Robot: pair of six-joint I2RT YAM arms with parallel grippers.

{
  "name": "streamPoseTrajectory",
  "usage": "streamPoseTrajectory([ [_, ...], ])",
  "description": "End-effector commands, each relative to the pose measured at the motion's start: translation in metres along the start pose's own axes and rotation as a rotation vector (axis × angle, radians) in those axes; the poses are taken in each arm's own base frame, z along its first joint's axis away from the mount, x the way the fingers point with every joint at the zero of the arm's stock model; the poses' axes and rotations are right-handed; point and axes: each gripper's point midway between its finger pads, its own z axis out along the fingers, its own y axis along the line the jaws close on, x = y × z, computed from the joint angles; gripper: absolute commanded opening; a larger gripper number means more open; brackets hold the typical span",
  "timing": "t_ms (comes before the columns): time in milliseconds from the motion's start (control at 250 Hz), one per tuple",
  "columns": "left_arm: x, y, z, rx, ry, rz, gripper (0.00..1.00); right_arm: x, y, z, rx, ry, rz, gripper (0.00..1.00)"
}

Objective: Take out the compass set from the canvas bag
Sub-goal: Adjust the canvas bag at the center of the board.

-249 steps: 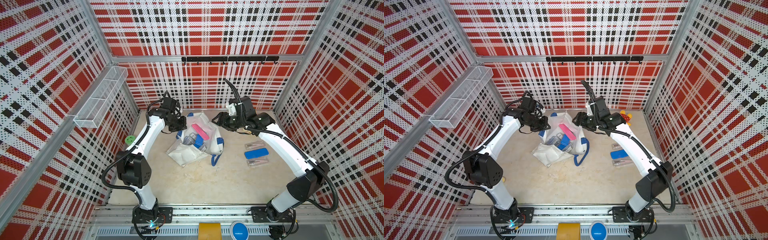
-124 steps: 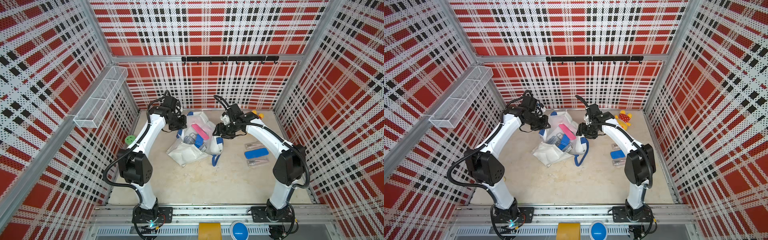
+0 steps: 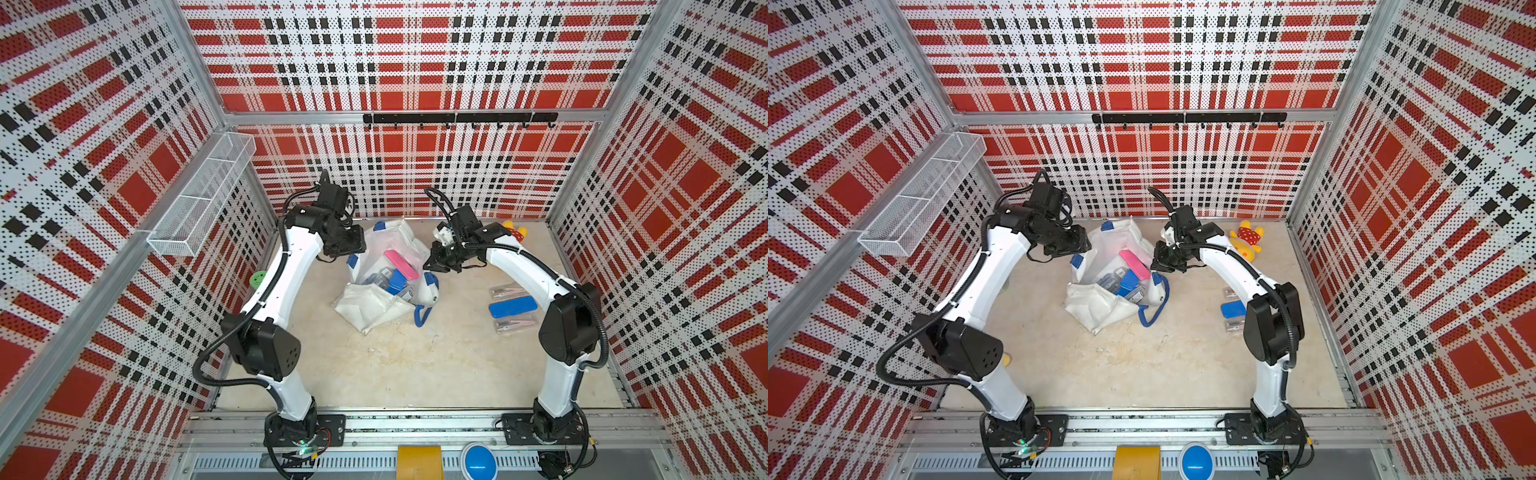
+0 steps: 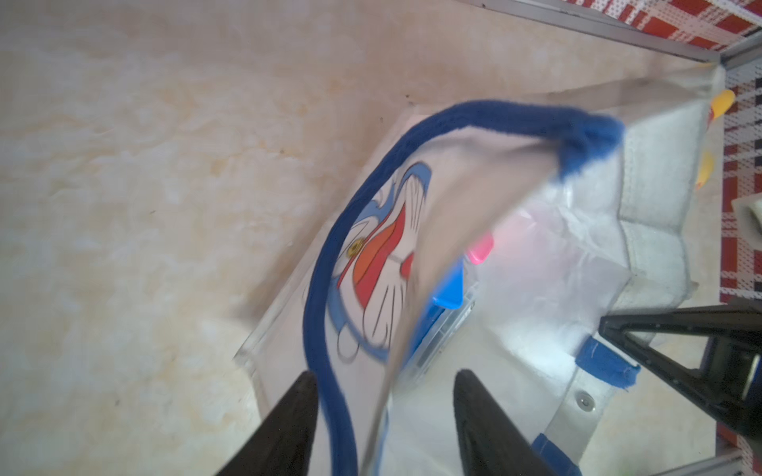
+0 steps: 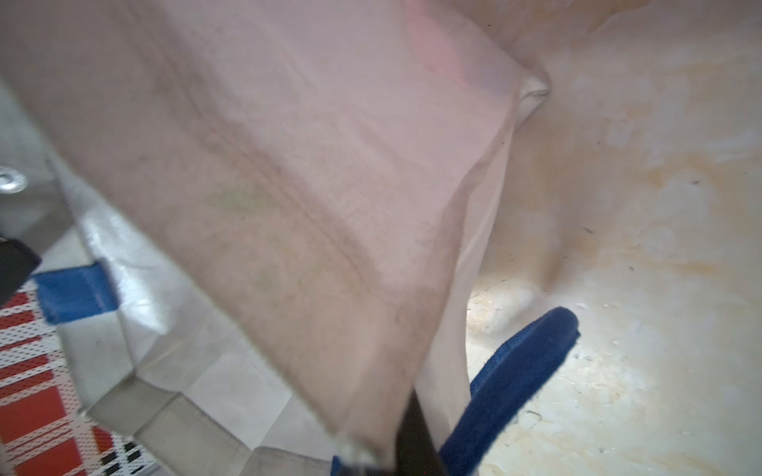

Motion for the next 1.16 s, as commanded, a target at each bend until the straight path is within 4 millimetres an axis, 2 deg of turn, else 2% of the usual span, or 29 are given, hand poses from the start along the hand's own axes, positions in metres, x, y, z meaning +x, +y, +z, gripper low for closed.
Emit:
streamPoseTrajectory([
  [0, 0.039, 0.02, -0.049, -0.098, 0.005, -0.08, 0.59, 0.006, 0.046, -0.026, -0.139, -0.035, -0.027, 0.0],
  [72, 0.063, 0.028, -0.063, -0.111, 0.008, -0.14, 0.6, 0.01, 0.048, -0.026, -0.14, -0.034, -0.031, 0.0],
  [84, 0.07, 0.021, -0.064, -0.102, 0.013, -0.128, 0.6, 0.011, 0.046, -0.025, -0.136, -0.029, -0.029, 0.0],
  [136, 0.088, 0.022, -0.067, -0.094, 0.02, -0.165, 0.6, 0.014, 0.044, -0.023, -0.13, -0.022, -0.023, 0.0],
  [196, 0.105, 0.021, -0.062, -0.058, 0.033, -0.223, 0.61, 0.016, 0.041, -0.02, -0.129, -0.015, -0.02, 0.0],
  [264, 0.113, 0.016, -0.054, -0.021, 0.029, -0.269, 0.62, 0.018, 0.039, -0.019, -0.123, -0.007, -0.025, 0.0],
  [340, 0.111, 0.013, -0.046, -0.002, 0.018, -0.313, 0.62, 0.021, 0.035, -0.018, -0.112, 0.003, -0.03, 0.0],
  [500, 0.08, -0.003, -0.04, 0.042, -0.037, -0.349, 0.63, 0.027, 0.028, -0.015, -0.094, 0.016, -0.037, 0.0],
  [624, 0.064, -0.009, -0.024, 0.031, -0.028, -0.35, 0.64, 0.03, 0.02, -0.014, -0.077, 0.014, -0.036, 0.0],
  [776, 0.066, -0.005, 0.006, 0.01, 0.022, -0.364, 0.65, 0.035, 0.013, -0.013, -0.067, 0.011, -0.03, 0.0],
  [921, 0.078, 0.0, 0.03, -0.007, 0.085, -0.365, 0.64, 0.036, 0.005, -0.014, -0.061, 0.004, -0.014, 0.0],
  [1005, 0.089, 0.002, 0.038, 0.001, 0.13, -0.366, 0.57, 0.036, 0.001, -0.014, -0.057, -0.002, -0.009, 0.0],
  [1085, 0.097, 0.002, 0.033, 0.011, 0.142, -0.348, 0.33, 0.034, -0.002, -0.014, -0.052, -0.009, -0.002, 0.0],
  [1161, 0.105, 0.002, 0.022, 0.026, 0.136, -0.337, 0.18, 0.033, -0.004, -0.012, -0.048, -0.008, 0.001, 0.0],
])
